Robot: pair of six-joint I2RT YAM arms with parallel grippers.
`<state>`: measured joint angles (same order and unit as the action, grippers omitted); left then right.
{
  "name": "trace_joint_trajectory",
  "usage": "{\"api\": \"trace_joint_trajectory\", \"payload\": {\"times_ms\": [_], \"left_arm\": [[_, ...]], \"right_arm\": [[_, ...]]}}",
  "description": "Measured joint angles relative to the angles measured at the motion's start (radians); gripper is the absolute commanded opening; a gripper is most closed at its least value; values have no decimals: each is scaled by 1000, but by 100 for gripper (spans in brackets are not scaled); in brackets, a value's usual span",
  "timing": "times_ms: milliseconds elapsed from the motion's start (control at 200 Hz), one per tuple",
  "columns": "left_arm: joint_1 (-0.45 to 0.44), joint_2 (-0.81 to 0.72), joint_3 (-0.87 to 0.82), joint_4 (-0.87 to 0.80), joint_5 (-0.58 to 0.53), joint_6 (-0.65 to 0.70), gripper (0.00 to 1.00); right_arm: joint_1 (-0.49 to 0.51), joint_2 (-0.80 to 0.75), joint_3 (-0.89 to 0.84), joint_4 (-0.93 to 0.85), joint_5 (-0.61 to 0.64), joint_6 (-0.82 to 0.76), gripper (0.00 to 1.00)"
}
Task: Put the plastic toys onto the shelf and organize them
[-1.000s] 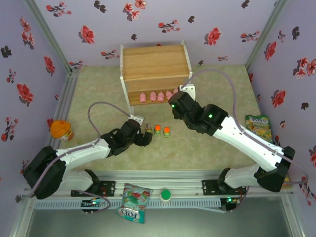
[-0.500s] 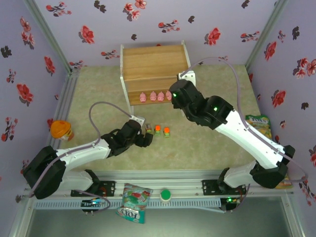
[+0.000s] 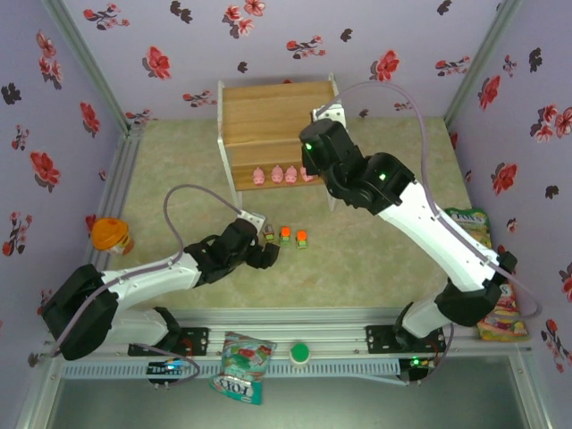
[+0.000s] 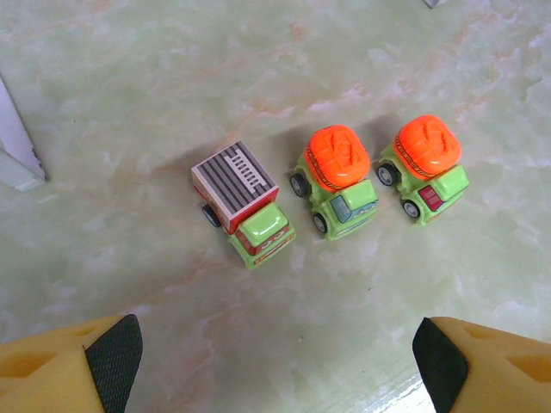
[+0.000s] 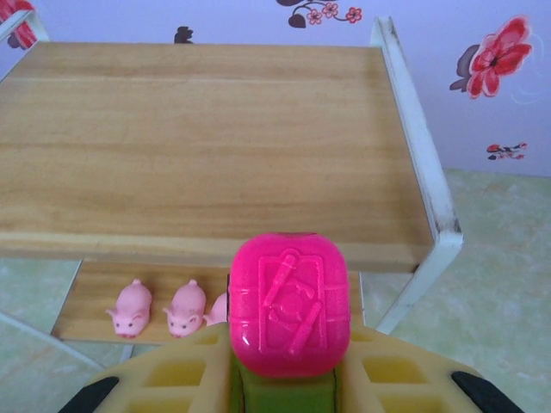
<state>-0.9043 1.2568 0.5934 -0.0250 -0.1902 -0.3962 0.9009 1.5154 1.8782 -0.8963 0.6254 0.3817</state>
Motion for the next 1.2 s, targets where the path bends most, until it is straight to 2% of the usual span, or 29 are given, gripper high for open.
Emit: {"api": "trace_joint_trajectory", "payload": {"times_ms": [570,1200], "left_arm": [[-7,-13,0,6,0,12,87],[-8,-13,0,6,0,12,87]], "right_arm": [[-126,156,177,-45,-76,-62,29],[-199,219,244,-84,-157,-73,31]]}}
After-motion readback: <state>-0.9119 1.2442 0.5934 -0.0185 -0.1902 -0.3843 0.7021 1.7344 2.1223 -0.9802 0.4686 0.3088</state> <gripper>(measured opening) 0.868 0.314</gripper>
